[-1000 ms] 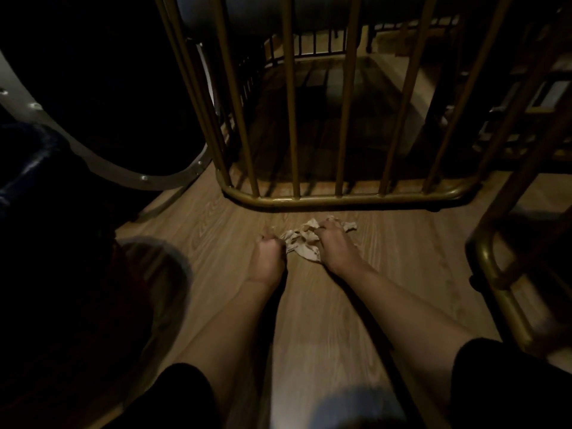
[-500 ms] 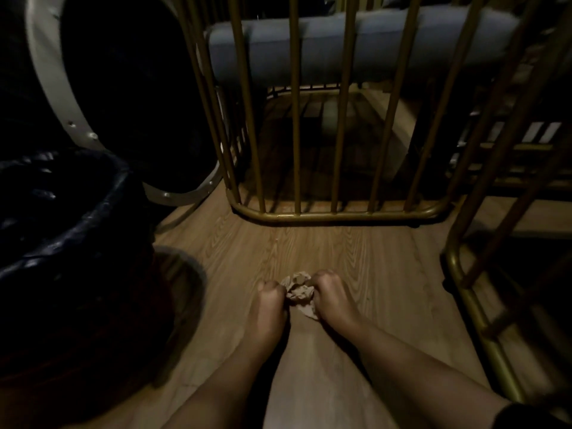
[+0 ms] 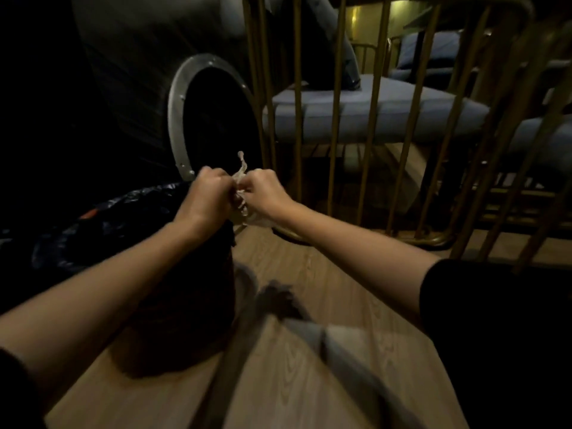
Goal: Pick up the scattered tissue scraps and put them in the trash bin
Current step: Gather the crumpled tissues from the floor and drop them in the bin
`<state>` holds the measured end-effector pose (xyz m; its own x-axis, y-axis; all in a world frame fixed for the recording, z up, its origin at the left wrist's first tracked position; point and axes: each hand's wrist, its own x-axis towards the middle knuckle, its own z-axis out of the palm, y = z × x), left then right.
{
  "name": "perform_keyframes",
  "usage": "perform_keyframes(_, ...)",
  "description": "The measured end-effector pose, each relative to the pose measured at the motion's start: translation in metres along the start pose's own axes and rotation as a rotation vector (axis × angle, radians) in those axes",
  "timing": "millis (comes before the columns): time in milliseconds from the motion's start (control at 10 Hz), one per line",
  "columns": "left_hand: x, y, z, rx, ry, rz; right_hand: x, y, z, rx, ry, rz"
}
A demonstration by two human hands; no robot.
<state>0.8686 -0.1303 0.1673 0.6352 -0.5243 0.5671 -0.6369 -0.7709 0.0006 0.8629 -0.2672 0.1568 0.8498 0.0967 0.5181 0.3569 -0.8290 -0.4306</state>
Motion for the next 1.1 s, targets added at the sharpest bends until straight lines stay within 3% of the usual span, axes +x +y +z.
perform_keyframes(200, -0.030, -0.075, -0.059, 0.021, -0.087, -0.157, 0.045, -0.083, 0.028, -0.025, -0.202, -0.045)
perform_keyframes(400, -0.095, -0.124, -0.052, -0.045, -0.189, -0.356, 0.047, -0.112, 0.078, -0.007, -0.264, -0.021)
perform_keyframes(500, -0.112, -0.139, -0.060, -0.042, -0.290, -0.411, 0.030, -0.099, 0.099, -0.044, -0.479, 0.055)
perform_keyframes(600, -0.120, -0.150, -0.072, -0.031, -0.263, -0.435, 0.029, -0.092, 0.092, -0.057, -0.651, 0.118)
perform_keyframes(700, -0.124, -0.155, -0.083, 0.025, -0.306, -0.453, 0.043, -0.102, 0.073, -0.018, -0.550, 0.145)
perform_keyframes(900, -0.084, -0.155, -0.120, -0.091, -0.328, -0.638, 0.062, -0.131, 0.042, 0.053, -0.303, 0.090)
perform_keyframes(1100, -0.042, -0.130, -0.157, 0.005, -0.116, -0.505, 0.083, -0.151, 0.007, -0.115, -0.119, -0.041)
